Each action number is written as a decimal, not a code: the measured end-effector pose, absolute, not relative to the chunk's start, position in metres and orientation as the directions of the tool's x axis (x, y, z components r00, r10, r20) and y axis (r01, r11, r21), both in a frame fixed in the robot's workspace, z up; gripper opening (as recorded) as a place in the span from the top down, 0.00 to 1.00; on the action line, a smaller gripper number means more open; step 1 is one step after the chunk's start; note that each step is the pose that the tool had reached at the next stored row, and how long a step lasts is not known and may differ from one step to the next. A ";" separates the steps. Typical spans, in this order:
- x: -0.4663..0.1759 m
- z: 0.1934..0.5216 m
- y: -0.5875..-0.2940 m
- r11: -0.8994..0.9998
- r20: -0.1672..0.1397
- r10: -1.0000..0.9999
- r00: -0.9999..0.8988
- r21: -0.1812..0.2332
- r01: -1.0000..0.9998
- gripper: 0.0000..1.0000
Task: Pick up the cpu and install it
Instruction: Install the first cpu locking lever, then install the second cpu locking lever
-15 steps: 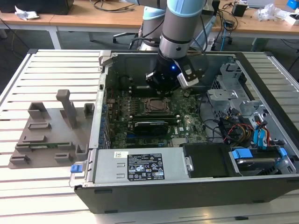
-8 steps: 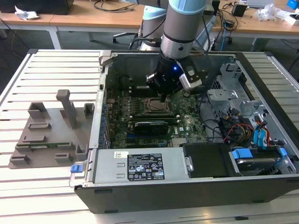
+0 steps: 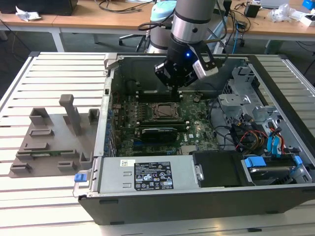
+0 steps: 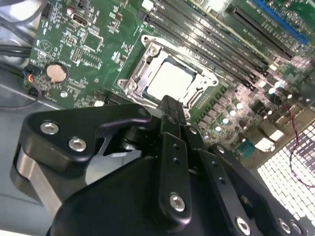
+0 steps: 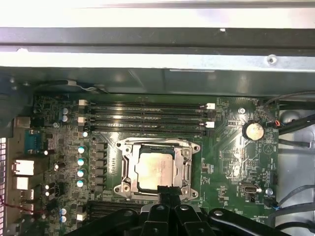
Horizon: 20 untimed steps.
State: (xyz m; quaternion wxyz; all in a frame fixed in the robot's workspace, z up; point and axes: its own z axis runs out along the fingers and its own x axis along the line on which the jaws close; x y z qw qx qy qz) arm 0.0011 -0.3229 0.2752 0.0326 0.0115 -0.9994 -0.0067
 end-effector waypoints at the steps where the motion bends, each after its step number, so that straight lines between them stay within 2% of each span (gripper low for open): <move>1: 0.001 0.275 -0.323 1.000 0.065 -0.024 -0.998 0.014 -0.023 0.89; 14: 0.001 0.276 -0.323 1.000 0.065 -0.024 -0.998 0.014 -0.023 0.89; 20: 0.001 0.276 -0.341 1.000 0.065 -0.023 -0.998 0.014 -0.023 0.89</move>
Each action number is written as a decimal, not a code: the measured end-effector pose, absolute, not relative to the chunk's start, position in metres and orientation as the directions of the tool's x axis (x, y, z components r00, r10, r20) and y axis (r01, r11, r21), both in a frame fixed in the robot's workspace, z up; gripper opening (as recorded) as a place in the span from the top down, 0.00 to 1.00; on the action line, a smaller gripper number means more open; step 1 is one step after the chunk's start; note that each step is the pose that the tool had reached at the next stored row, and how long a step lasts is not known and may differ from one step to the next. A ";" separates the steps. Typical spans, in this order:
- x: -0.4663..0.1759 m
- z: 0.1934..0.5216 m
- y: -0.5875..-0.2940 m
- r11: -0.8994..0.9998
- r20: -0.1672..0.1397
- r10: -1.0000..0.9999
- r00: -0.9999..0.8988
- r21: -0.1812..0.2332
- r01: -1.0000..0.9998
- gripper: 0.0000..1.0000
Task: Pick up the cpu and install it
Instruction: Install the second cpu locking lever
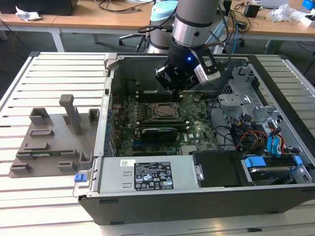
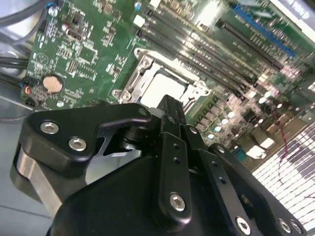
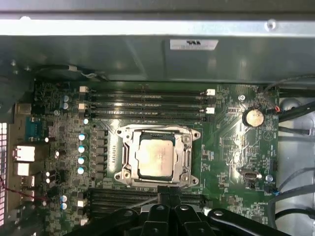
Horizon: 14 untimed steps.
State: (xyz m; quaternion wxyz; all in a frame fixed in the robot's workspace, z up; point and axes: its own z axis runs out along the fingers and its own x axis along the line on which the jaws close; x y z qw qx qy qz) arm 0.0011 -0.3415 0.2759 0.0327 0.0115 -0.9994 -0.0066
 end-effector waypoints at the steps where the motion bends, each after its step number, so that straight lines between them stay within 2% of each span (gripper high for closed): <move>1: 0.001 0.276 -0.345 1.000 0.065 -0.023 -0.998 0.014 -0.023 0.89; 2: 0.001 0.276 -0.352 1.000 0.065 -0.024 -0.998 0.017 -0.023 0.89; 4: 0.001 0.276 -0.359 0.999 0.064 -0.026 -0.998 0.050 -0.023 0.89; 9: 0.001 0.275 -0.370 0.987 0.061 -0.033 -0.998 0.159 -0.023 0.89; 14: -0.001 0.270 -0.389 0.985 0.061 -0.034 -0.998 0.174 -0.023 0.89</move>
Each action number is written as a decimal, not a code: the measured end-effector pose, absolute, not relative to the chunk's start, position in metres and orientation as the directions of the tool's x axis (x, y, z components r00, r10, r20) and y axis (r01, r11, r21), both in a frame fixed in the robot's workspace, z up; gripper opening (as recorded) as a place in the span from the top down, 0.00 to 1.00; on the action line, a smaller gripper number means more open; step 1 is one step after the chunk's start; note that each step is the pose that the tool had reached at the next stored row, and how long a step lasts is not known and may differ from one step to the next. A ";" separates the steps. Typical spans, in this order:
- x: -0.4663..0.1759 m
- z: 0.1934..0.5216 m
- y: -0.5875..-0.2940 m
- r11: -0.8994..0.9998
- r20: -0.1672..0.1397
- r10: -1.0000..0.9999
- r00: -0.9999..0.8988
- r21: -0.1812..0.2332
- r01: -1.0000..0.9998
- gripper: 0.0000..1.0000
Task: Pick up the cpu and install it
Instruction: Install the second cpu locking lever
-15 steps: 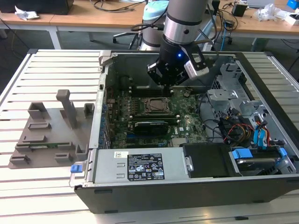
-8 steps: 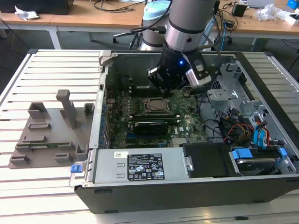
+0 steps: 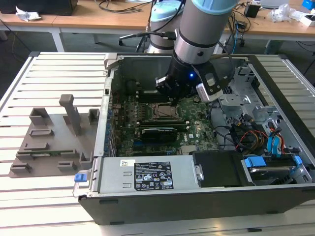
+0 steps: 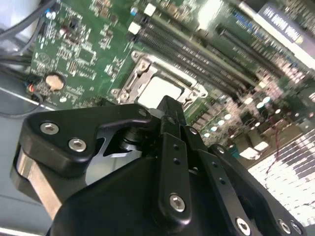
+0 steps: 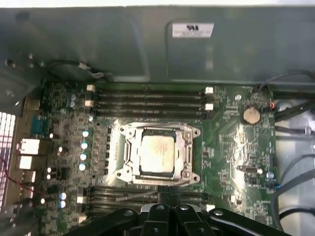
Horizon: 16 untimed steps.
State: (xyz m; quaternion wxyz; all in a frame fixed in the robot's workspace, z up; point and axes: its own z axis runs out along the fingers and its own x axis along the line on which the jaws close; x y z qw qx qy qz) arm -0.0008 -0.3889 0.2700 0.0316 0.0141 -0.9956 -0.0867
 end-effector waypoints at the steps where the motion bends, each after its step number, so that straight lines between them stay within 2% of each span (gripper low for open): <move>1: -0.001 0.268 -0.391 0.985 0.061 -0.034 -0.998 0.174 -0.023 0.89; 16: -0.010 0.233 -0.394 0.984 0.060 -0.035 -0.998 0.174 -0.024 0.89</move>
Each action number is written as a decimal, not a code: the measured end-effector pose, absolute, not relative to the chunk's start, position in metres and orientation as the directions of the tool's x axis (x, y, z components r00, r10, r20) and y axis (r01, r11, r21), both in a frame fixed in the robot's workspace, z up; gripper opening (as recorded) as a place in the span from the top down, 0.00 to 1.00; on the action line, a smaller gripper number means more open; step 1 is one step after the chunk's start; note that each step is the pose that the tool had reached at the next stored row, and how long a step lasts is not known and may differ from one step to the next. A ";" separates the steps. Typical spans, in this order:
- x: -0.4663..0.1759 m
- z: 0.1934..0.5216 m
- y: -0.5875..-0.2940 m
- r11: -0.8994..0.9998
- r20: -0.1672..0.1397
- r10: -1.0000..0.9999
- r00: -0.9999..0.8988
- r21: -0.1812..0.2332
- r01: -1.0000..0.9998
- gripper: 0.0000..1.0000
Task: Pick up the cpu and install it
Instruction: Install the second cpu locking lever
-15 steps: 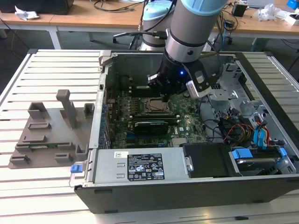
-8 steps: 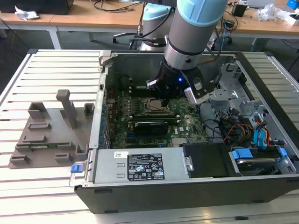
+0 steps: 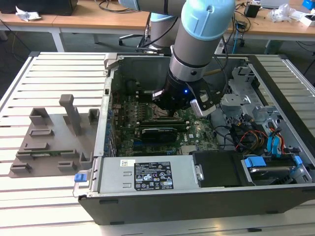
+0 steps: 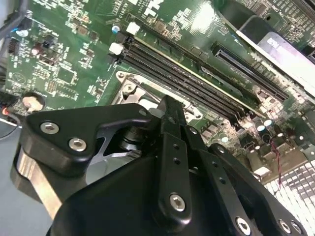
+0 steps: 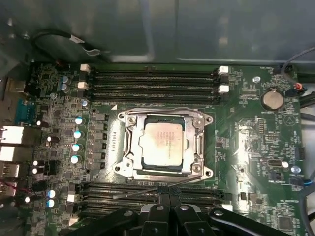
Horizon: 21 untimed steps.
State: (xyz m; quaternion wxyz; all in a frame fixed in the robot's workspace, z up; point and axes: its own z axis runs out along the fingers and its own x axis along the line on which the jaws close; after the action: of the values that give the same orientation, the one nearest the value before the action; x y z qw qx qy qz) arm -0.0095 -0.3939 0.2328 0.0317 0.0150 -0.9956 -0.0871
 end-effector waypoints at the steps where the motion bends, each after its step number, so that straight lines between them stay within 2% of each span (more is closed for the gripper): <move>1: -0.015 0.228 -0.394 0.984 0.060 -0.036 -0.998 0.174 -0.025 0.89; 21: -0.059 0.199 -0.380 0.982 0.060 -0.063 -0.996 0.182 -0.052 0.89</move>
State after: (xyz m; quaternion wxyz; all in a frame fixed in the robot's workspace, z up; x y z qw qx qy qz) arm -0.0586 -0.3798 0.1989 0.0329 0.0289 -0.9949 -0.0904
